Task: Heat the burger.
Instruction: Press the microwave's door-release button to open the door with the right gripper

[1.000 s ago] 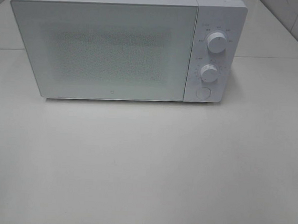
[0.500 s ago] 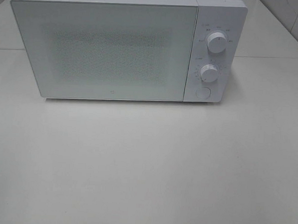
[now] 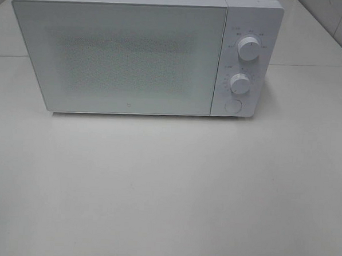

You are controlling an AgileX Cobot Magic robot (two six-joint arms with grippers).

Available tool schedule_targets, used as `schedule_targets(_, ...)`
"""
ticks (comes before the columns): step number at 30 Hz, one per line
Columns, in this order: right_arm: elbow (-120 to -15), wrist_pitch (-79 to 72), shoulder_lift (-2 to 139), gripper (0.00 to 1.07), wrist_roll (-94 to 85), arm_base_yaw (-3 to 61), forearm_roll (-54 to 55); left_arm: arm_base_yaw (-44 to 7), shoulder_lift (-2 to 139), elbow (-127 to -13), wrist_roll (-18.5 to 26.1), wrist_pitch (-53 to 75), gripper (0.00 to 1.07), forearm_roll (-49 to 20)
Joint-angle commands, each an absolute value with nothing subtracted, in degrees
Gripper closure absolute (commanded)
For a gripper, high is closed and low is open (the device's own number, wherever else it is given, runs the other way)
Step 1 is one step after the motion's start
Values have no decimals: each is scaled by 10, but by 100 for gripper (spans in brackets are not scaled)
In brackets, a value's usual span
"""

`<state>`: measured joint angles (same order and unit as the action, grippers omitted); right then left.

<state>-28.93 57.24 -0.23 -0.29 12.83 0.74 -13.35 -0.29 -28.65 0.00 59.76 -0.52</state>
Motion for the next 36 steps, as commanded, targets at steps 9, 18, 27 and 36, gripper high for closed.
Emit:
schedule_targets(9, -290, 568, -19, 43, 0, 126, 3, -133, -6, -285, 4, 591, 106, -8)
schedule_targets(18, -290, 566, 30, 43, 0, 126, 0, -133, -6, -285, 4, 591, 106, -8)
schedule_targets(27, -290, 567, 180, 43, 0, 126, 0, -133, -7, -285, 4, 591, 106, -8)
schedule_targets(36, -297, 557, 319, 44, 0, 126, 0, -133, -7, -285, 4, 591, 106, -7)
